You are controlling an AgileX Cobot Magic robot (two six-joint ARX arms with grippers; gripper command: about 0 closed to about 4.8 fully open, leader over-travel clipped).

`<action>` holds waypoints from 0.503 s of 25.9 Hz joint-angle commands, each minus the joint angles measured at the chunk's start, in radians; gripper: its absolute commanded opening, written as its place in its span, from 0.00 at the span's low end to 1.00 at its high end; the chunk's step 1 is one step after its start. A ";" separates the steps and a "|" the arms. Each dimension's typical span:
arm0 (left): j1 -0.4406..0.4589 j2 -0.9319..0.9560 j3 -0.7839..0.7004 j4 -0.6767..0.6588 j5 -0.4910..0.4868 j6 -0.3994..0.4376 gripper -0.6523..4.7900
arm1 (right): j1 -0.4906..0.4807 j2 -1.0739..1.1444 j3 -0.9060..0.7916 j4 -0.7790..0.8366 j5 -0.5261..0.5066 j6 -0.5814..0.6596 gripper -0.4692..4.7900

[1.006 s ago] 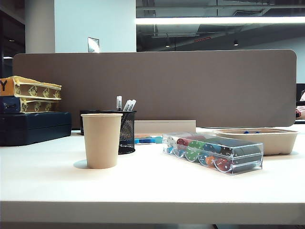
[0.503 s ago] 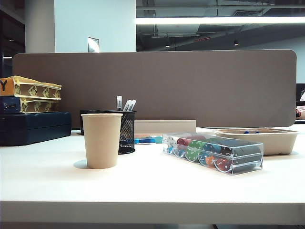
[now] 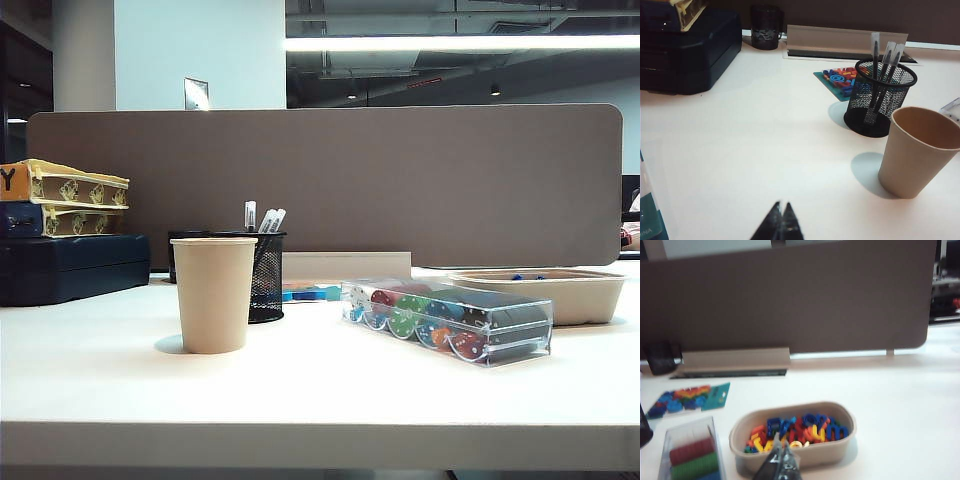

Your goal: Pick up one pen and put it in the pen container.

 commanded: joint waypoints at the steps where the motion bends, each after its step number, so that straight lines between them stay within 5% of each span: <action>1: 0.000 0.000 0.005 0.005 0.003 -0.003 0.11 | 0.000 0.001 0.004 0.018 -0.002 0.003 0.09; 13: 0.134 0.000 0.005 0.005 0.003 -0.003 0.11 | 0.000 0.001 0.003 0.008 -0.002 0.003 0.09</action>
